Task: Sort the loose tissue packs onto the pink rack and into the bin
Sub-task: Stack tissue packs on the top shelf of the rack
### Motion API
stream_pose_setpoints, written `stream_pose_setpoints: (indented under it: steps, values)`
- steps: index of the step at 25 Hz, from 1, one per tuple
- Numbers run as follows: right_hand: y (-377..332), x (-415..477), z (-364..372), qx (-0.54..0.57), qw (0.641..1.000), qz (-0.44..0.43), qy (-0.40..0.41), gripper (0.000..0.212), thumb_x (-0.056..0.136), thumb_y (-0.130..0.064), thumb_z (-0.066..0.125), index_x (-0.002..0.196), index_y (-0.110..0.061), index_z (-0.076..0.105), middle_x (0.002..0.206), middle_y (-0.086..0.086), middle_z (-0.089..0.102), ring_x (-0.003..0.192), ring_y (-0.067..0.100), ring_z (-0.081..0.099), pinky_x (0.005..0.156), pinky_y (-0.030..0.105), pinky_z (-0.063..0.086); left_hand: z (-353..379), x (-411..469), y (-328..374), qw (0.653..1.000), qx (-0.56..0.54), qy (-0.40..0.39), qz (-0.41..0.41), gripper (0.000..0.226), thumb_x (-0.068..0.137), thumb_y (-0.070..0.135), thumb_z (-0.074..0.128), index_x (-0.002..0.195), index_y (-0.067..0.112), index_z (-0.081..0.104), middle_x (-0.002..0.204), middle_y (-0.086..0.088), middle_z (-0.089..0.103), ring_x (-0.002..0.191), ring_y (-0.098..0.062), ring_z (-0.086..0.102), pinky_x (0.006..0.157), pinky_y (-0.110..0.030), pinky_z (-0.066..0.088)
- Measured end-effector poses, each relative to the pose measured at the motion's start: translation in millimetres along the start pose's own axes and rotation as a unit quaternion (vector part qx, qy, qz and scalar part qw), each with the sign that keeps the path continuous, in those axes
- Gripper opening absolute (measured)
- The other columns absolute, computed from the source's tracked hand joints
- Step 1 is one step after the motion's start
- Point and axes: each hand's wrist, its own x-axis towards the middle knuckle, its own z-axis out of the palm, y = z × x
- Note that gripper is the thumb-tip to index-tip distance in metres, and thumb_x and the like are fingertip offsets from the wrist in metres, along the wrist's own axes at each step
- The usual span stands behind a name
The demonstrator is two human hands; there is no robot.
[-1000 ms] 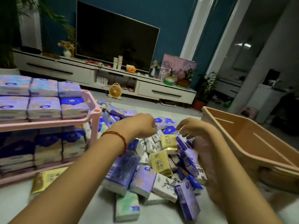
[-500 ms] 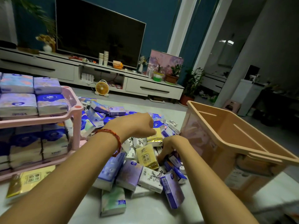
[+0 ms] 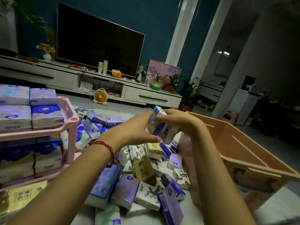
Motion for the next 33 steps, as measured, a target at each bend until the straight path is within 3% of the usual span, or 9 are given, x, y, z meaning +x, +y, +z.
stream_pose_setpoints:
  steps: [3, 8, 11, 13, 16, 20, 22, 28, 33]
  values:
    - [-28, -11, -2, 0.161, 0.982, -0.088, -0.049, 0.012, 0.086, -0.017, 0.055, 0.091, -0.011, 0.064, 0.078, 0.009, 0.068, 0.066, 0.019, 0.063, 0.064, 0.029, 0.052, -25, -4, -6, 0.989, -0.106, 0.094, 0.035, 0.058, 0.08, 0.019, 0.068, 0.132, 0.02, 0.042, 0.122, -0.003, 0.058, 0.106, -0.017, 0.057, 0.089, -0.031, 0.047]
    - [-65, -10, 17, 0.332, 0.921, -0.148, -0.142, 0.011, 0.089, -0.012, 0.056, 0.096, -0.009, 0.063, 0.084, 0.006, 0.071, 0.07, 0.013, 0.068, 0.062, 0.021, 0.057, -73, -26, -30, 0.976, -0.06, 0.208, -0.021, 0.035, 0.075, 0.02, 0.069, 0.108, 0.013, 0.063, 0.096, -0.006, 0.066, 0.087, -0.023, 0.063, 0.079, -0.039, 0.053]
    - [-101, -6, 38, 0.315, 0.93, -0.132, -0.137, 0.011, 0.089, -0.018, 0.057, 0.087, -0.009, 0.063, 0.062, 0.0, 0.062, 0.045, 0.005, 0.057, 0.037, 0.014, 0.042, -115, -57, -50, 0.948, 0.0, 0.288, -0.137, 0.021, 0.072, 0.032, 0.067, 0.088, 0.019, 0.065, 0.08, -0.002, 0.064, 0.073, -0.017, 0.059, 0.063, -0.028, 0.047]
    - [-127, 1, 58, 0.246, 0.952, -0.123, -0.132, 0.022, 0.088, -0.03, 0.061, 0.093, -0.008, 0.06, 0.054, 0.0, 0.055, 0.038, 0.008, 0.05, 0.032, 0.014, 0.031, -146, -89, -67, 0.919, 0.026, 0.315, -0.235, 0.02, 0.072, 0.032, 0.066, 0.079, 0.013, 0.064, 0.068, -0.002, 0.061, 0.062, -0.015, 0.055, 0.05, -0.021, 0.04]
    - [-168, 11, 95, 0.194, 0.965, -0.145, -0.1, 0.049, 0.081, -0.038, 0.068, 0.11, -0.002, 0.053, 0.074, 0.008, 0.063, 0.052, 0.014, 0.055, 0.04, 0.021, 0.038, -179, -139, -89, 0.873, 0.089, 0.303, -0.371, 0.026, 0.073, 0.031, 0.068, 0.08, 0.006, 0.061, 0.07, -0.008, 0.054, 0.064, -0.021, 0.049, 0.043, -0.024, 0.031]
    - [-219, -6, 139, 0.249, 0.943, -0.173, -0.137, 0.046, 0.086, -0.021, 0.065, 0.119, -0.01, 0.034, 0.084, 0.006, 0.066, 0.061, 0.014, 0.062, 0.042, 0.022, 0.047, -201, -183, -104, 0.83, 0.145, 0.252, -0.477, 0.045, 0.077, 0.035, 0.067, 0.103, -0.002, 0.063, 0.11, -0.023, 0.061, 0.103, -0.03, 0.06, 0.066, -0.038, 0.047]
    - [-235, -12, 157, 0.242, 0.941, -0.198, -0.133, 0.043, 0.087, -0.024, 0.063, 0.118, -0.009, 0.037, 0.089, 0.005, 0.067, 0.069, 0.014, 0.063, 0.048, 0.025, 0.052, -204, -190, -109, 0.824, 0.144, 0.229, -0.498, 0.052, 0.077, 0.037, 0.067, 0.11, -0.003, 0.059, 0.118, -0.019, 0.06, 0.109, -0.028, 0.059, 0.055, -0.032, 0.042]
    - [-239, -16, 170, -0.028, 0.952, -0.302, -0.031, 0.055, 0.09, -0.044, 0.052, 0.136, -0.018, 0.037, 0.138, 0.007, 0.041, 0.119, 0.021, 0.047, 0.092, 0.031, 0.041, -195, -187, -113, 0.835, 0.111, 0.14, -0.52, 0.059, 0.08, 0.051, 0.064, 0.12, 0.01, 0.052, 0.122, -0.007, 0.057, 0.104, -0.023, 0.057, 0.081, -0.025, 0.044]
    - [-226, -14, 161, -0.03, 0.934, -0.336, -0.117, 0.053, 0.084, -0.047, 0.061, 0.131, -0.026, 0.044, 0.136, 0.001, 0.047, 0.107, 0.011, 0.048, 0.087, 0.024, 0.042, -201, -189, -117, 0.847, 0.091, 0.123, -0.509, 0.04, 0.074, 0.043, 0.074, 0.089, 0.013, 0.051, 0.095, -0.005, 0.055, 0.073, -0.019, 0.056, 0.078, -0.027, 0.049]
